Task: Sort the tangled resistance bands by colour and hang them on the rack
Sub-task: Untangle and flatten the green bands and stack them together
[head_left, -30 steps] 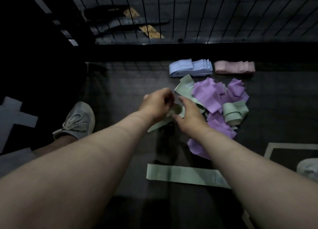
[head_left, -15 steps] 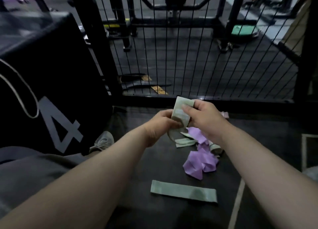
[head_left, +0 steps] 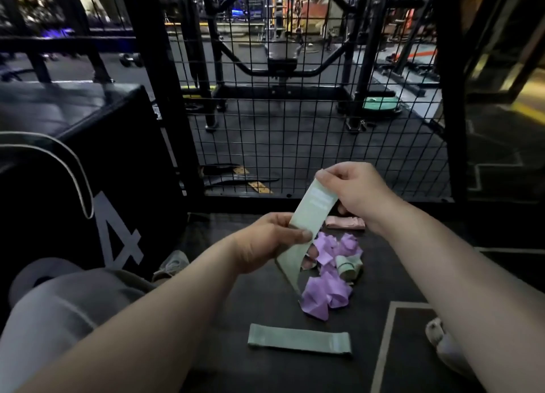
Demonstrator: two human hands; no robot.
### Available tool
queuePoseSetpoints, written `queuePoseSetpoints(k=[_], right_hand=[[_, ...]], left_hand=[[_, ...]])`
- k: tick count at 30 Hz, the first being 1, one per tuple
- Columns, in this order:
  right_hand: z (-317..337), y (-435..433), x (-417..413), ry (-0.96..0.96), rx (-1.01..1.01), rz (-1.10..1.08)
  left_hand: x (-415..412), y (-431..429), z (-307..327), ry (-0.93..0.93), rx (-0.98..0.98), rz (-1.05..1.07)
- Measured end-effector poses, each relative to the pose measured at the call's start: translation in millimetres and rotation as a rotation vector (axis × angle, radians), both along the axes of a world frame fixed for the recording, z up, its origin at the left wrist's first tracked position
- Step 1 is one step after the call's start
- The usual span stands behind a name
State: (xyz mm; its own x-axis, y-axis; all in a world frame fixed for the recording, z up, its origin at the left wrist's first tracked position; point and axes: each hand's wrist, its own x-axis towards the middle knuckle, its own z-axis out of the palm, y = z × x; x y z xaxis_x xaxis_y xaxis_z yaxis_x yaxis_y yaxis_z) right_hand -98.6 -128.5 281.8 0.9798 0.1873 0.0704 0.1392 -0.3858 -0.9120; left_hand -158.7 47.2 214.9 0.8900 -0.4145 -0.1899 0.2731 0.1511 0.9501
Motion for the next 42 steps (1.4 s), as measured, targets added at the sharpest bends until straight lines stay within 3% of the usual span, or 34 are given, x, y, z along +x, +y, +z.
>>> queuePoseSetpoints(k=[5,12,15,19,23,30,36,42], right_hand=[[1,-18,-7,-0.045,0.055,-0.135],[-13,-51,-2,0.008,0.175,-0.371],[-46,-66,6,0.111,0.245,-0.485],[-112,-81,9,0.304,0.264,-0.669],[-168,-80,6,0.514,0.288,-0.687],[-262,-71,4,0.674,-0.179,-0.462],[-327,-81,9,0.734,-0.506,-0.327],[-366,-80,2,0.739,-0.623,-0.321]], left_hand=[[-20,5,4,-0.019,0.07,-0.13],[-33,26,-4,0.097,0.31,-0.125],[-26,36,-15,0.131,0.341,0.024],[-8,48,-47,0.212,0.326,0.417],[4,49,-90,0.347,0.358,0.553],[16,43,-180,0.517,0.675,0.614],[22,43,-248,0.59,0.818,0.636],[24,34,-304,0.709,0.875,0.601]])
